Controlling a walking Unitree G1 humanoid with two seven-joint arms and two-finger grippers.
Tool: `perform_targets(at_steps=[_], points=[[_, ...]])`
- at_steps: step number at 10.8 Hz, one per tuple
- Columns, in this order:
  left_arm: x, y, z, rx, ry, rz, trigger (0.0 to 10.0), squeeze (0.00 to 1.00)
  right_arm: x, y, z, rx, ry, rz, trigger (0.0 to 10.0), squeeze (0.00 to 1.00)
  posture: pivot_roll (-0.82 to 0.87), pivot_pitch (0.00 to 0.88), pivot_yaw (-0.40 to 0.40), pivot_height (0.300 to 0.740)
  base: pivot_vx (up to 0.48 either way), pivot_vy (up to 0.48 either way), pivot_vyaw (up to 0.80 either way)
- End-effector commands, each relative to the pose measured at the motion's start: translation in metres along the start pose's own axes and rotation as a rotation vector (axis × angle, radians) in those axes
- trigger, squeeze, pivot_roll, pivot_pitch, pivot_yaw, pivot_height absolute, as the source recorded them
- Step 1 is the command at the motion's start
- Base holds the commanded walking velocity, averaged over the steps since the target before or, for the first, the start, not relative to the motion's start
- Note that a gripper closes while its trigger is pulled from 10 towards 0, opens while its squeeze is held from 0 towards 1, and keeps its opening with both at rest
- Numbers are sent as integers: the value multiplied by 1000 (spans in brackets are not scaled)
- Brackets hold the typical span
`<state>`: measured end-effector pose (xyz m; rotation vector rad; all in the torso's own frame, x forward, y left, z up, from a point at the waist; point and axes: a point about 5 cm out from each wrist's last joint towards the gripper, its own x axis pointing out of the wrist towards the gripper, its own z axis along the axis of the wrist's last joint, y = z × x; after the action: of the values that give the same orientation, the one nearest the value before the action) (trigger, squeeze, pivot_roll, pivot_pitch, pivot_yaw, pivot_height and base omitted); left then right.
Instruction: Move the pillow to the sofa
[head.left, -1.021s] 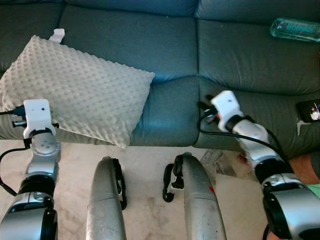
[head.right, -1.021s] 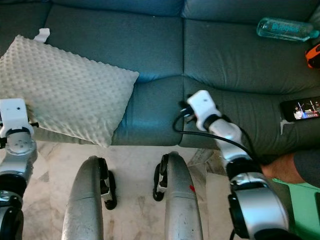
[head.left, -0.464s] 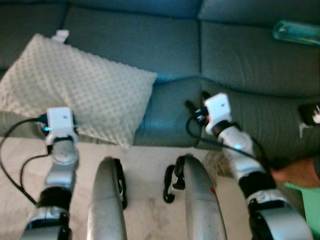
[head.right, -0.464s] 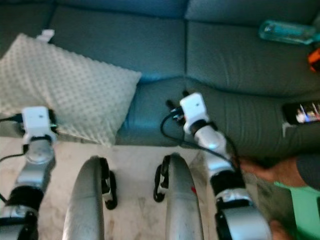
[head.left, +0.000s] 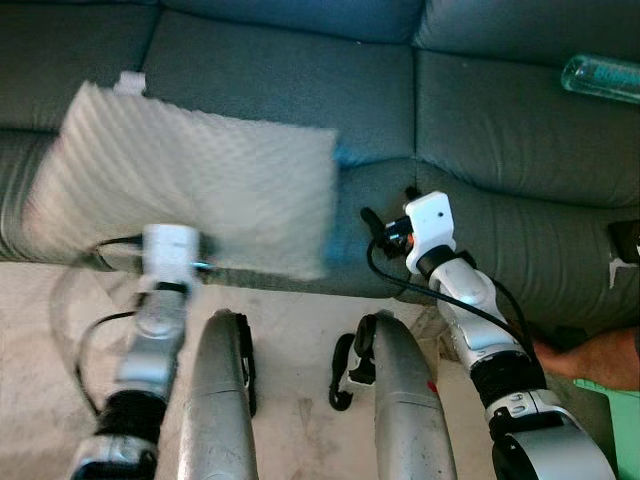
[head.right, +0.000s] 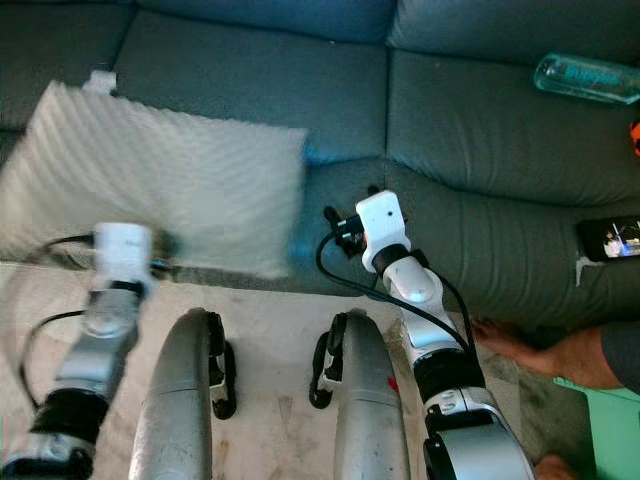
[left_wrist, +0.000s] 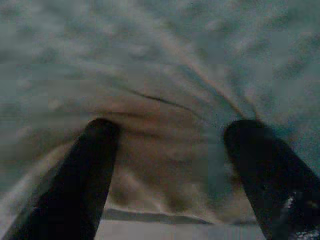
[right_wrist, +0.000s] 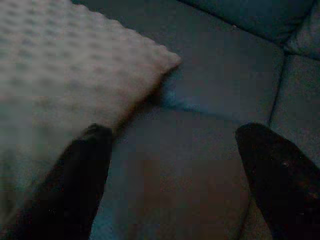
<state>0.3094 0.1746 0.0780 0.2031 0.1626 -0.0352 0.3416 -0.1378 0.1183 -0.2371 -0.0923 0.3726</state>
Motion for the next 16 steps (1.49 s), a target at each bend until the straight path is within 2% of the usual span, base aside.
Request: perform_targets(at_steps=[1, 4, 5, 8, 10, 11, 12, 14, 15, 16], points=[[-7, -19, -16, 12, 73, -115, 10000, 1000, -7, 3, -9, 20, 37, -11, 10000, 1000, 60, 373, -43, 630, 0, 0, 0], [-10, -32, -18, 14, 97, -258, 10000, 1000, -13, 8, -10, 49, 47, -16, 10000, 1000, 52, 373, -41, 630, 0, 0, 0], [-12, -37, -17, 48, 86, -317, 10000, 1000, -14, 10, -8, 68, 44, -22, 10000, 1000, 51, 373, -40, 630, 0, 0, 0], [-16, -60, -4, 69, -7, -489, 10000, 1000, -9, 25, 0, 106, 20, 2, 10000, 1000, 58, 370, -44, 630, 0, 0, 0], [-14, -60, 3, 75, -55, -476, 10000, 1000, -4, 29, 6, 113, 4, 14, 10000, 1000, 57, 369, -47, 630, 0, 0, 0], [-8, -49, 16, 88, -128, -400, 10000, 651, -1, 27, 9, 109, -1, 12, 10000, 1000, 60, 365, -46, 630, 0, 0, 0], [-2, -29, 37, 84, -209, -289, 10000, 0, 2, 22, 12, 102, -8, 7, 10000, 1000, 62, 361, -45, 630, 0, 0, 0], [-3, -3, 61, 99, -285, -171, 10000, 0, 4, 12, 13, 81, -13, -4, 10000, 1000, 65, 358, -42, 630, 0, 0, 0], [-18, 25, 69, 144, -315, -39, 10000, 0, 1, -7, 7, 41, 12, -36, 10000, 1000, 81, 372, -28, 630, 0, 0, 0], [-21, 29, 69, 150, -316, -20, 10000, 0, 0, -9, 6, 37, 17, -41, 10000, 1000, 83, 373, -27, 630, 0, 0, 0]])
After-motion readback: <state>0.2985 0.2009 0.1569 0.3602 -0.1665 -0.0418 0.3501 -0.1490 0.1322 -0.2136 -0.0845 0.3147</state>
